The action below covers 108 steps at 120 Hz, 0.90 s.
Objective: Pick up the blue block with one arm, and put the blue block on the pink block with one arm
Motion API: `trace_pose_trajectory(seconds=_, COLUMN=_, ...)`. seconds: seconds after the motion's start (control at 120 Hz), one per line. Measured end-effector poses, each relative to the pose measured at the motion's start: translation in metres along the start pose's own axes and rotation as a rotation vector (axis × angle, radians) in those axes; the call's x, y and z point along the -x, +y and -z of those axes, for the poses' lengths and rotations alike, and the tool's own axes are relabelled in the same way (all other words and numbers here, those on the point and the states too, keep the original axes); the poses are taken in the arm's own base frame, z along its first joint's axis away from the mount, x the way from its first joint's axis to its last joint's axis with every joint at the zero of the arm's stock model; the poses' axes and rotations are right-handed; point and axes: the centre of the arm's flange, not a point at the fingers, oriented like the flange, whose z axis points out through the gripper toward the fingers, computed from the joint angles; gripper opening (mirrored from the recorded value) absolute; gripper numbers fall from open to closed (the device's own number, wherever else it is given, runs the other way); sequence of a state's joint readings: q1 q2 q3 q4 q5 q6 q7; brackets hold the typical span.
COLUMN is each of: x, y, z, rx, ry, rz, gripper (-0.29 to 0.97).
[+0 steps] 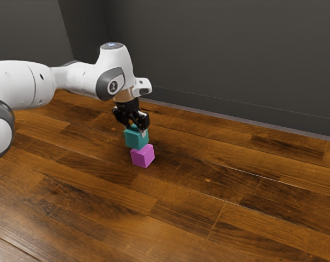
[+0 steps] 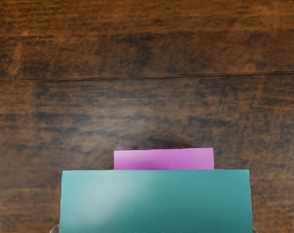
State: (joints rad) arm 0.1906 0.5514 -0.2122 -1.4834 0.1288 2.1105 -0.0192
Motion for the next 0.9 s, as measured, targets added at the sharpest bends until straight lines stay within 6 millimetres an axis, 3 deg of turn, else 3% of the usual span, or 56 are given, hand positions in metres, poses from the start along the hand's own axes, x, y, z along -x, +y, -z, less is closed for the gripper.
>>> trace_pose_trajectory(seconds=0.233, x=-0.013, y=0.006, z=-0.006, rx=0.004, ry=-0.012, rz=-0.009, gripper=0.3)
trace_pose_trajectory(seconds=0.567, x=-0.011, y=0.008, z=-0.002, rx=0.013, ry=-0.02, rz=-0.025, gripper=0.59)
trace_pose_trajectory(seconds=0.6, x=-0.01, y=0.009, z=0.012, rx=0.009, ry=-0.01, rz=-0.027, gripper=0.6)
trace_pose_trajectory(seconds=0.667, x=0.004, y=0.009, z=0.057, rx=0.012, ry=0.004, rz=-0.014, gripper=0.62)
trace_pose_trajectory(seconds=0.808, x=0.106, y=0.0, z=0.203, rx=0.015, ry=0.039, rz=0.064, gripper=0.65)
trace_pose_trajectory(seconds=0.85, x=0.129, y=0.0, z=0.226, rx=0.024, ry=0.031, rz=0.077, gripper=0.66)
trace_pose_trajectory(seconds=0.9, x=0.149, y=-0.002, z=0.237, rx=0.041, ry=0.008, rz=0.088, gripper=0.66)
